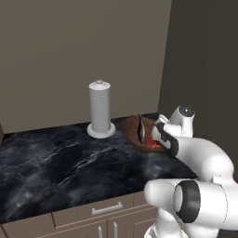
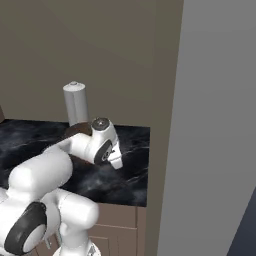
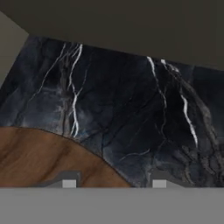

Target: Place the bowl with the corn and potato on the top shelf of the fridge. Place the bowl with the fish and steak on the second highest shelf of the fridge.

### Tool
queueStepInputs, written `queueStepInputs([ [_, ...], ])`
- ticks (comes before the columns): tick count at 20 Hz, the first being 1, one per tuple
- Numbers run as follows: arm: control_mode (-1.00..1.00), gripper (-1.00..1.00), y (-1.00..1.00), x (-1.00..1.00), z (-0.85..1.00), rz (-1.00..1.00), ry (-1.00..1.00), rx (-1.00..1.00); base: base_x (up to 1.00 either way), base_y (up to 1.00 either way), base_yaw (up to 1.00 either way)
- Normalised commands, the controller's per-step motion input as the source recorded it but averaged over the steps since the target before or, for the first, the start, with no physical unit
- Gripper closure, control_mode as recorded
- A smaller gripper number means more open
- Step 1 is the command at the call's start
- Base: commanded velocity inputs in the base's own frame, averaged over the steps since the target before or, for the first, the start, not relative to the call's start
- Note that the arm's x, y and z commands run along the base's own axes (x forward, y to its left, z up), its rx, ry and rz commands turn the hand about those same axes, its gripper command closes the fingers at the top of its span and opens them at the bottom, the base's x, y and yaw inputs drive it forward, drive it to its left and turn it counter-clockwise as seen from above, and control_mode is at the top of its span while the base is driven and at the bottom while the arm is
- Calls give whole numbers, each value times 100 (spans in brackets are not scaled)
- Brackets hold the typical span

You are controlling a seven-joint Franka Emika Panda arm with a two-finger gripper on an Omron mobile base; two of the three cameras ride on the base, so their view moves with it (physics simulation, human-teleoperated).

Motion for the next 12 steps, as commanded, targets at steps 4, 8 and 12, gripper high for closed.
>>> queueStepInputs([
  [4, -100, 100, 29, -95, 100, -3, -28, -15, 0, 0, 0],
  [8, -100, 100, 15, -98, 100, 0, -18, -5, 0, 0, 0],
  [12, -100, 100, -5, -56, 97, 0, 0, 10, 0, 0, 0],
])
